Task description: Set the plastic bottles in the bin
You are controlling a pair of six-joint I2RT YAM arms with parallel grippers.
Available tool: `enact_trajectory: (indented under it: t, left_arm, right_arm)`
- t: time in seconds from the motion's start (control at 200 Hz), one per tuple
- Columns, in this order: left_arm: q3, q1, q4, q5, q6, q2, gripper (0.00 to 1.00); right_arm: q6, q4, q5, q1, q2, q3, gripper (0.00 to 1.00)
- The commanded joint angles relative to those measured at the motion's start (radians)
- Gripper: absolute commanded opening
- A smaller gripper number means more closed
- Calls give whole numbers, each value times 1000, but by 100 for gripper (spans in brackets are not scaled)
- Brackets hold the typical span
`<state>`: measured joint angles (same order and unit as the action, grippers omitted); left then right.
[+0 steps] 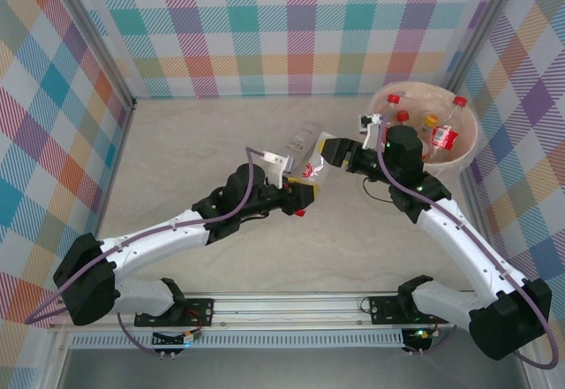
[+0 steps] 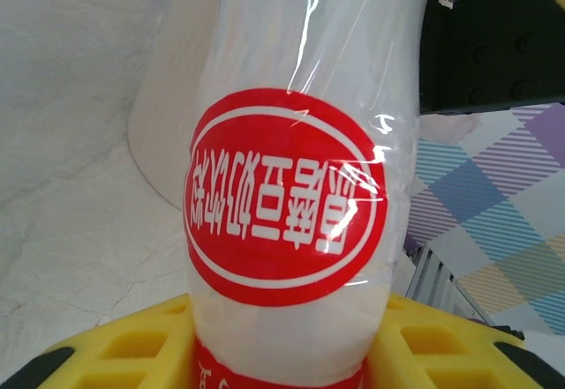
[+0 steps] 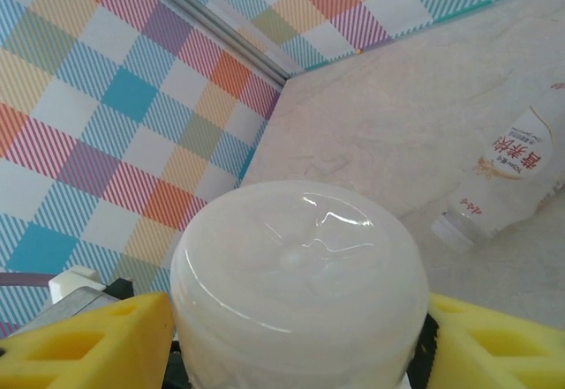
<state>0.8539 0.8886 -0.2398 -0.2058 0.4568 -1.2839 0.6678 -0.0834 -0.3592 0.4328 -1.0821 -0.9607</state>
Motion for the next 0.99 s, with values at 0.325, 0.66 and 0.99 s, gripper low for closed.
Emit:
enact_trajectory:
  t: [0.325,0.66,0.99]
  left_arm:
    - [63,23,-9,-3,-8,-17,64]
    - [-79,21,-43,182,112,45,100]
    - [-9,13,195,326,101,27,100]
  right_arm:
    - [-47,-19,4,8,16,-12,56]
    - [-407,-371,230,1,-45,-416,51]
    - [-610,-400,505,-55,-107,-764,42]
